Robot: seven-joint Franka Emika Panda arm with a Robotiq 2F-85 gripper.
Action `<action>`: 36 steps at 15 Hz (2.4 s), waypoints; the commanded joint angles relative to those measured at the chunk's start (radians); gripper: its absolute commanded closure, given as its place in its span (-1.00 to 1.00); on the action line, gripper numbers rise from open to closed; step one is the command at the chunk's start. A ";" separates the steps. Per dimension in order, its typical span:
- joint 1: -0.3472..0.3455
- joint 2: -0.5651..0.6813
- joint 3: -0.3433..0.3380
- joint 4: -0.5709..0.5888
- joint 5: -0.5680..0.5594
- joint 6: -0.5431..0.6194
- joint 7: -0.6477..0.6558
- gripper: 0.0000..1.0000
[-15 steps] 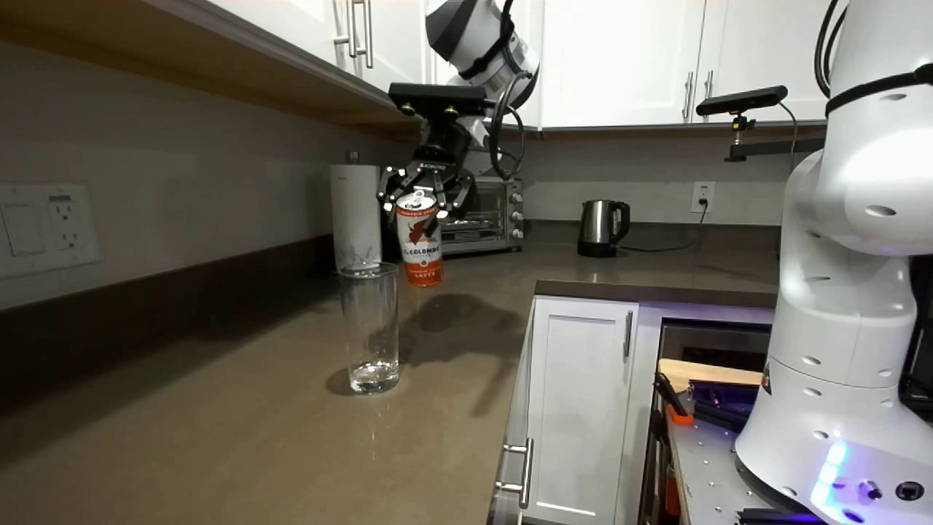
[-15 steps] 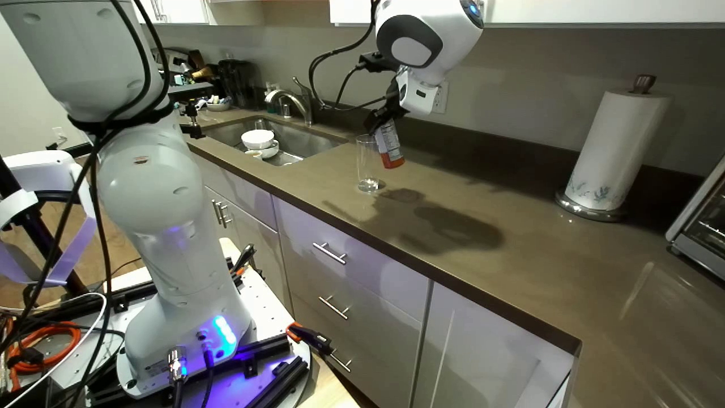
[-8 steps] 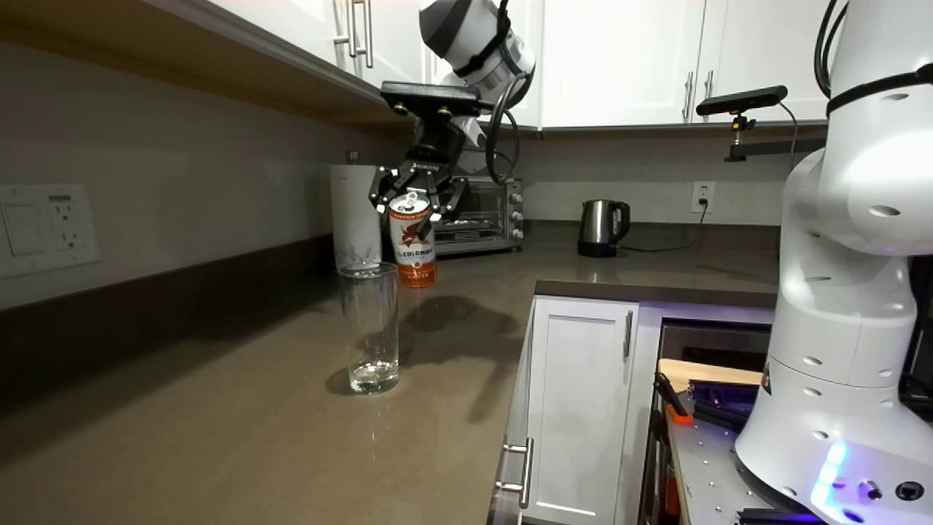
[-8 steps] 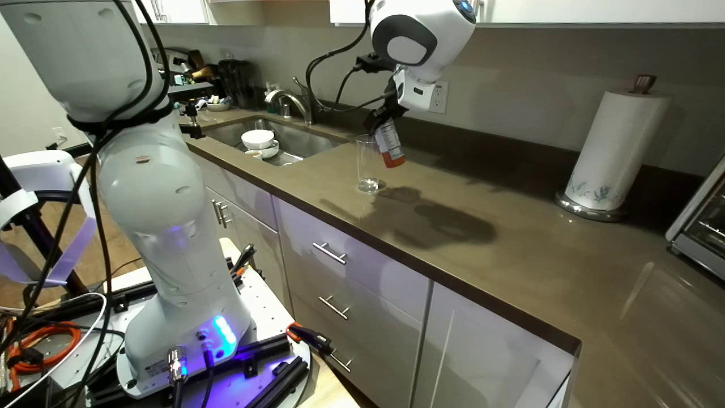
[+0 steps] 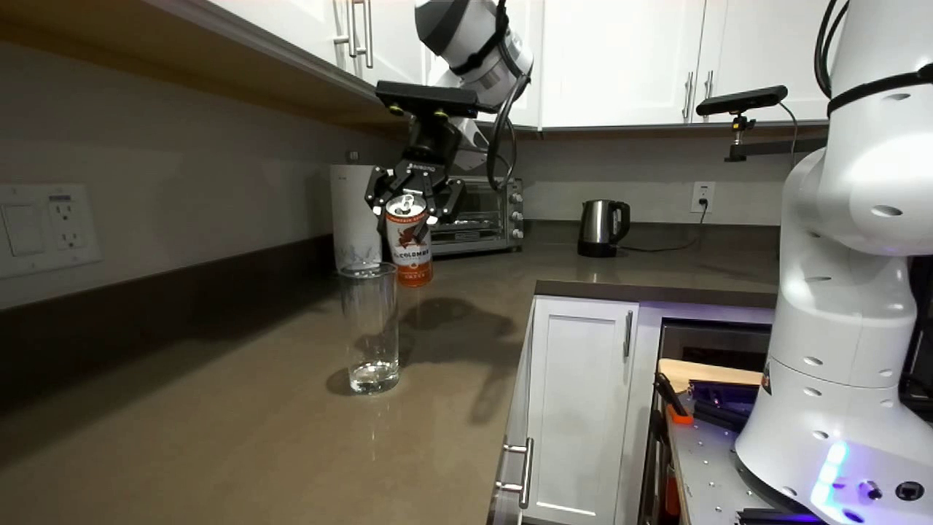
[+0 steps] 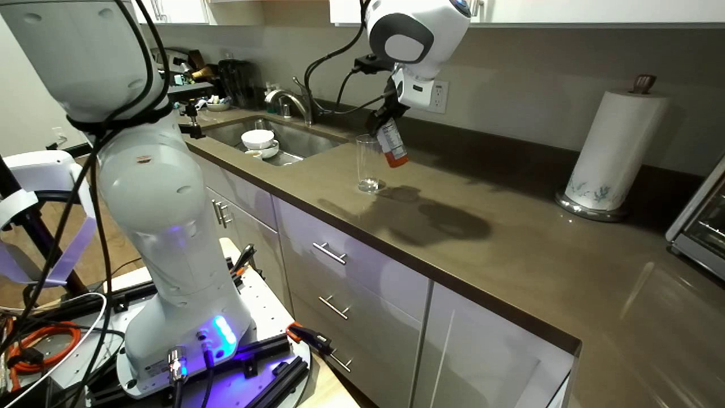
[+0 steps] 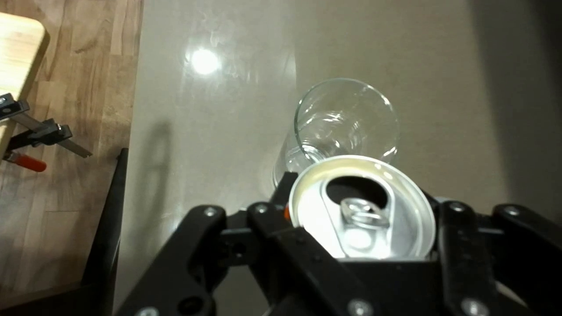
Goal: Pick up the can, pour its contents in the glass cup and put it down
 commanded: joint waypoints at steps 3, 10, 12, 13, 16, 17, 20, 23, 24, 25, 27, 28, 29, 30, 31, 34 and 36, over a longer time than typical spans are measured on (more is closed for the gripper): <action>0.024 -0.059 0.018 -0.032 -0.035 0.036 0.053 0.43; 0.047 -0.088 0.048 -0.066 -0.075 0.090 0.088 0.44; 0.050 -0.095 0.057 -0.081 -0.094 0.112 0.096 0.44; 0.052 -0.099 0.061 -0.087 -0.099 0.125 0.101 0.44; 0.057 -0.104 0.070 -0.099 -0.127 0.151 0.112 0.43; 0.059 -0.103 0.071 -0.098 -0.139 0.154 0.118 0.43; 0.060 -0.096 0.073 -0.086 -0.159 0.157 0.127 0.43; 0.055 -0.075 0.065 -0.063 -0.171 0.152 0.121 0.41; 0.054 -0.067 0.061 -0.053 -0.171 0.143 0.121 0.40; 0.052 -0.059 0.057 -0.043 -0.166 0.135 0.121 0.41; 0.050 -0.043 0.048 -0.020 -0.161 0.121 0.122 0.40; 0.050 -0.035 0.045 -0.012 -0.161 0.123 0.122 0.40; 0.049 -0.026 0.042 0.000 -0.161 0.123 0.124 0.40; 0.050 -0.018 0.039 0.008 -0.162 0.123 0.125 0.41; 0.051 -0.008 0.037 0.020 -0.163 0.123 0.127 0.42; 0.054 0.015 0.035 0.042 -0.166 0.128 0.141 0.41; 0.057 0.023 0.036 0.050 -0.170 0.134 0.146 0.40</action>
